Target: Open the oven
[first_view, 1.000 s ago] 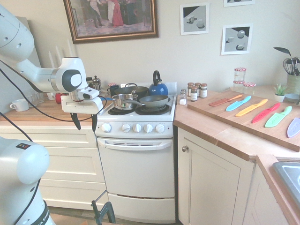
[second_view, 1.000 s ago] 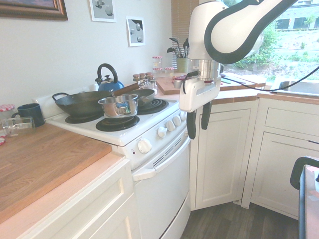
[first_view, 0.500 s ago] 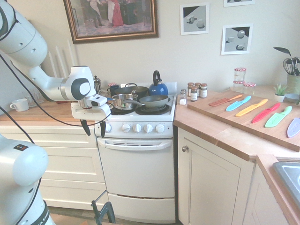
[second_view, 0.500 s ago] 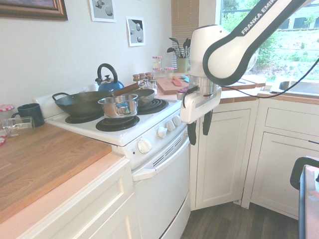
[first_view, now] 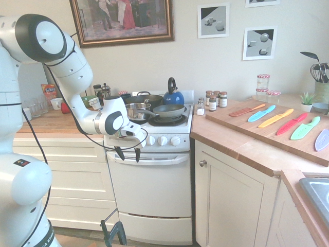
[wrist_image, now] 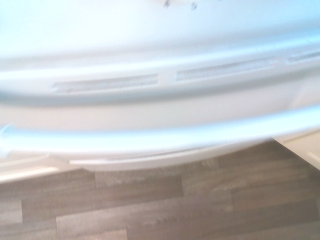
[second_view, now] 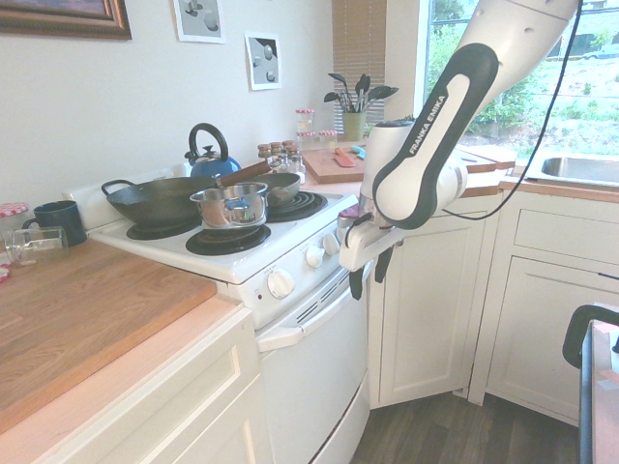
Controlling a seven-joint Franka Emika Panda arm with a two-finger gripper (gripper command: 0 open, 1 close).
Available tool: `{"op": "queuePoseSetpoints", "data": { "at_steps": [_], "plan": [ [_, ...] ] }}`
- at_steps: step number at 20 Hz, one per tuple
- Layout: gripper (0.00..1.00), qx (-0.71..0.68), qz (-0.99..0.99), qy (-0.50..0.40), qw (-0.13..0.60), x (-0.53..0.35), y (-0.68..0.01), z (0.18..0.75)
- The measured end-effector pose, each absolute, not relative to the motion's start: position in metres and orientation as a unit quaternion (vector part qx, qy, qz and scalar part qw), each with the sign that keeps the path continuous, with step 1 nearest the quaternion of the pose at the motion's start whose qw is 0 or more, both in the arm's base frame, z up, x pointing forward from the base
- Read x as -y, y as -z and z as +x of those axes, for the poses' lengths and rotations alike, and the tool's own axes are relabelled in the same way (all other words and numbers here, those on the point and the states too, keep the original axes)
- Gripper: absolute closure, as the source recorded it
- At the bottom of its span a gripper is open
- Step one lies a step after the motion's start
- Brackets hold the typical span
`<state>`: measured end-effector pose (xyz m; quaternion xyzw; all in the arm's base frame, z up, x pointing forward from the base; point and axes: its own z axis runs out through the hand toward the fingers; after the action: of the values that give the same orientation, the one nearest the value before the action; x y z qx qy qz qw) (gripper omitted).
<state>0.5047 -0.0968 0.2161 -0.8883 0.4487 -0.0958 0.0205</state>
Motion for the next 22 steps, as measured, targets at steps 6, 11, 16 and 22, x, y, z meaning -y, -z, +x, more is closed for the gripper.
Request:
{"op": "queuePoseSetpoints", "data": {
  "at_steps": [6, 11, 16, 22],
  "plan": [
    [0.0, -0.458, -0.882, 0.107, 0.031, 0.11, -0.206, 0.545],
    [0.0, -0.461, -0.88, 0.11, 0.023, 0.116, -0.191, 0.564],
    [0.0, -0.466, -0.877, 0.112, 0.027, 0.115, -0.182, 0.58],
    [0.0, -0.449, -0.886, 0.114, 0.028, 0.119, -0.17, 0.572]
  ]
}}
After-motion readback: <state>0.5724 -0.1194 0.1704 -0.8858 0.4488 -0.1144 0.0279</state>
